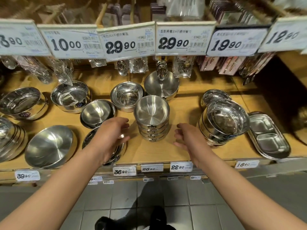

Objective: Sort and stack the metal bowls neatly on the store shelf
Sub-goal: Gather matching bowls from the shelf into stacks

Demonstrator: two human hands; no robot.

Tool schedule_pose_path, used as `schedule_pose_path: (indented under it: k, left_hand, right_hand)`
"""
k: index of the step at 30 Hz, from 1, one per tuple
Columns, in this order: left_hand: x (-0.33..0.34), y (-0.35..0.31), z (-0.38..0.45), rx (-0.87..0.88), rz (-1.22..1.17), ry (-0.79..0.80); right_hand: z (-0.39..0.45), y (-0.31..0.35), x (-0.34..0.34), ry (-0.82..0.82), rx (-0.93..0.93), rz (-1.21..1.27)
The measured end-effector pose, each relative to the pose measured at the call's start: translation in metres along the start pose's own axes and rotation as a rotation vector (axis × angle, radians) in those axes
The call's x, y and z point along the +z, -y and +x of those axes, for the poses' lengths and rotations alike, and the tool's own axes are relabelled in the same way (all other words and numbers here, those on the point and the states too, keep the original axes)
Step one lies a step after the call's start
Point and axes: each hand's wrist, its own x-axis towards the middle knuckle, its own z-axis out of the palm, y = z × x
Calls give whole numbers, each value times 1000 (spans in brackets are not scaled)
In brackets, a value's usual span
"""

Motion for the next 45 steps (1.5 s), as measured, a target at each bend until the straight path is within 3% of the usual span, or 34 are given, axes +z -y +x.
schedule_pose_path:
  k: [3, 10, 17, 22, 27, 34, 41, 45]
  left_hand:
    - [3, 8, -23, 1, 2, 20]
    - [31, 9, -65, 26, 93, 241]
    - [59, -6, -73, 99, 165, 396]
    - [87, 4, -78, 77, 139, 421]
    - [122, 10, -69, 35, 81, 324]
    - [161, 14, -44, -34, -63, 104]
    - [171, 32, -53, -73, -101, -53]
    - [164, 34, -55, -89, -110, -72]
  right_hand:
    - [-19, -3, -7, -2, -32, 2]
    - [-72, 24, -41, 10, -134, 27]
    - [-118, 38, -113, -188, -278, 74]
    - [-89, 63, -169, -295, -245, 72]
    - [-5, 83, -204, -282, -164, 18]
    - [97, 94, -200, -161, -70, -103]
    - [134, 74, -175, -174, 10, -284]
    - [142, 69, -173, -222, 16, -227]
